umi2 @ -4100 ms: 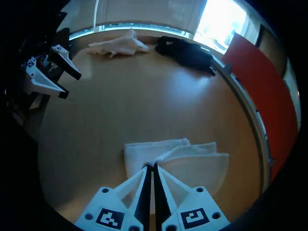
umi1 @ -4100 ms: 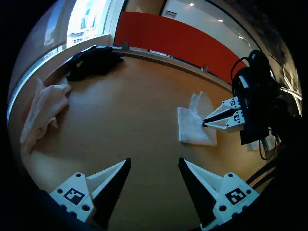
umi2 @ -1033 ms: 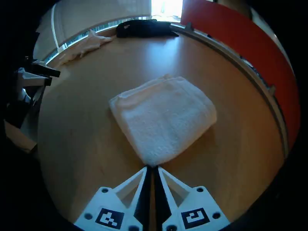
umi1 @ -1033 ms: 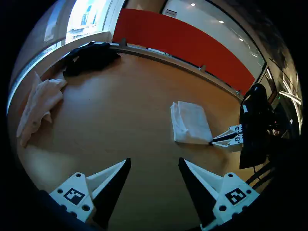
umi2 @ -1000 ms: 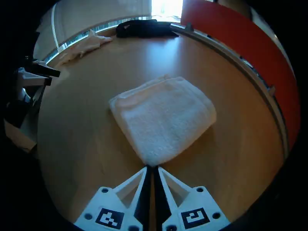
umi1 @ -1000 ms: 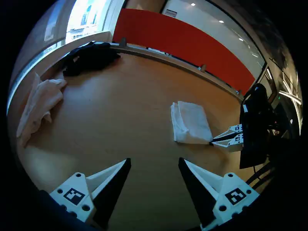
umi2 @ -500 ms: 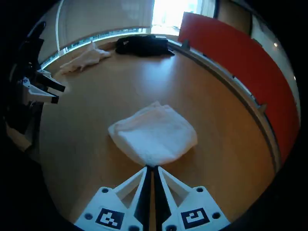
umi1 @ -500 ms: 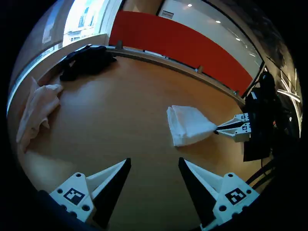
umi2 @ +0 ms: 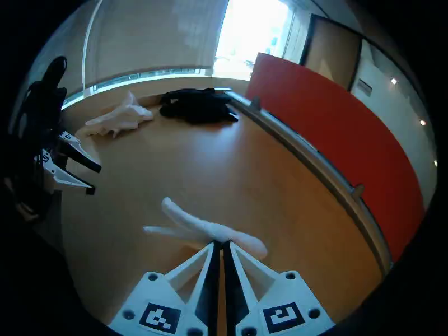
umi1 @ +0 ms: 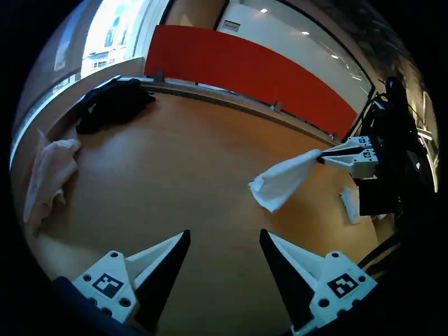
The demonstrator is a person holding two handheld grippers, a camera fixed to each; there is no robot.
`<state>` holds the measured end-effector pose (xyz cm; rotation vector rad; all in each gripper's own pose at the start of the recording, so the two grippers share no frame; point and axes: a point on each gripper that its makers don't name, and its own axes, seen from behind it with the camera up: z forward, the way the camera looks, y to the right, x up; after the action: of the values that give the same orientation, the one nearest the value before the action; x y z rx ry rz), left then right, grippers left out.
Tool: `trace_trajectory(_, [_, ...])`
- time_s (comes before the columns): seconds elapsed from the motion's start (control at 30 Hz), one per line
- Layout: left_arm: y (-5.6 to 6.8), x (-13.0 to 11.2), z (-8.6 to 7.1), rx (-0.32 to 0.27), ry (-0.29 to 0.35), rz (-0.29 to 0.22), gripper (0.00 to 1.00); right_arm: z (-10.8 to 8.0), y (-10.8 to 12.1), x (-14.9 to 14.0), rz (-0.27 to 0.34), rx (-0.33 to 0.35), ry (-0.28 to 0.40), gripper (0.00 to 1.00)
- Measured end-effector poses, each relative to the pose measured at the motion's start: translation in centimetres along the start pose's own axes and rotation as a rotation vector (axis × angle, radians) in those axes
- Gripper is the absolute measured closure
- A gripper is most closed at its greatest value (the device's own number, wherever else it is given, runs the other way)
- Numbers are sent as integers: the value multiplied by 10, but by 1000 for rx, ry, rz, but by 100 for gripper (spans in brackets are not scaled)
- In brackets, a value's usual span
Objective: Fold towel
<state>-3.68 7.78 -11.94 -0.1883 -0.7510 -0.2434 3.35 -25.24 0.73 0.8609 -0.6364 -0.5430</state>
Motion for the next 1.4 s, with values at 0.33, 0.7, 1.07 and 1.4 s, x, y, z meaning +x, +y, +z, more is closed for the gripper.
trace_trajectory(0.33, [13, 9, 2, -30, 11, 30, 8, -29, 28, -6, 20, -67, 11, 96])
trace_trajectory(0.7, [24, 14, 8, -53, 7, 50, 8, -67, 67, -43, 69, -150, -11, 96])
trace_trajectory(1.07, [40, 18, 17, -69, -5, 78, 8, -107, 112, -89, 113, -218, -44, 96])
trace_trajectory(1.4, [49, 21, 22, -62, -14, 84, 8, -149, 168, -130, 135, -284, -78, 96])
